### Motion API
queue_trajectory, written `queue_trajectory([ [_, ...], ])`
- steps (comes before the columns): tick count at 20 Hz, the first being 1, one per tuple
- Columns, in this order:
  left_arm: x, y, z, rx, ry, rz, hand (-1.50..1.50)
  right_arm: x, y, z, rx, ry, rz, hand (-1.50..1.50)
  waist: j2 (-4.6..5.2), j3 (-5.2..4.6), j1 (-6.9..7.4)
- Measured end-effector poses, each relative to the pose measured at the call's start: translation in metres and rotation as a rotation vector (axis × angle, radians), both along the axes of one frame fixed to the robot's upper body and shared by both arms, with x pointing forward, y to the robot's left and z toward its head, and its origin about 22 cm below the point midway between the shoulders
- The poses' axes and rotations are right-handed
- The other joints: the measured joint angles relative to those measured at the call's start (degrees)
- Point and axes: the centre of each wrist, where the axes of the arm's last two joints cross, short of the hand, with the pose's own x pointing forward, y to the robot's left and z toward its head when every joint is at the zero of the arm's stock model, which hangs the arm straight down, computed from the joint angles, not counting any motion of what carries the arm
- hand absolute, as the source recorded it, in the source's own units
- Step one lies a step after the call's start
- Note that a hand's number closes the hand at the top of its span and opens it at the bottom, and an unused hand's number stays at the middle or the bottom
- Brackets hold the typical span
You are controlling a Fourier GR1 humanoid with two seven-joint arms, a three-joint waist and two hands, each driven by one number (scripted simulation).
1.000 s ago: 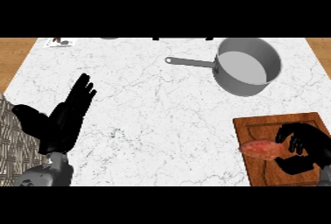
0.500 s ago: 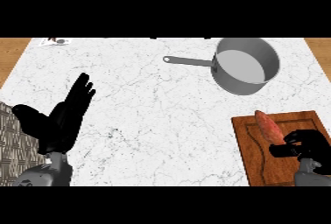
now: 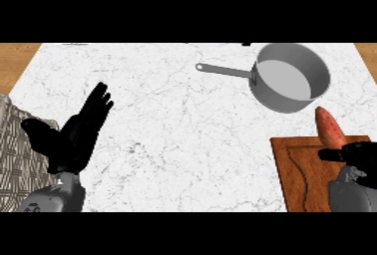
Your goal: Pick the sweet potato from the cutting board and place it in the pot
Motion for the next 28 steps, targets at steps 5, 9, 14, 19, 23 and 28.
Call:
queue_trajectory([
  [5,0.003,-0.007,0.002,0.002,-0.004,-0.032,0.00,0.018,0.015,0.033,-0.200,-0.075,-0.043,1.50,-0.04,-0.12,2.01],
  [9,0.004,-0.014,0.002,0.001,-0.003,-0.062,0.00,0.036,0.033,0.066,-0.372,-0.145,-0.063,1.50,0.06,-0.07,3.87],
  [14,0.007,-0.021,0.005,-0.005,-0.009,-0.091,0.00,0.058,0.059,0.111,-0.541,-0.218,-0.110,1.50,0.18,0.22,5.39],
  [19,0.011,-0.026,0.005,-0.006,-0.008,-0.114,0.00,0.079,0.077,0.152,-0.634,-0.244,-0.176,1.50,0.46,0.64,6.26],
  [23,0.012,-0.031,0.005,-0.008,-0.016,-0.118,0.00,0.093,0.081,0.181,-0.664,-0.236,-0.243,1.50,0.60,0.94,6.28],
  [28,0.016,-0.033,0.006,-0.013,-0.020,-0.116,0.00,0.108,0.079,0.207,-0.643,-0.200,-0.305,1.50,1.01,1.19,6.13],
])
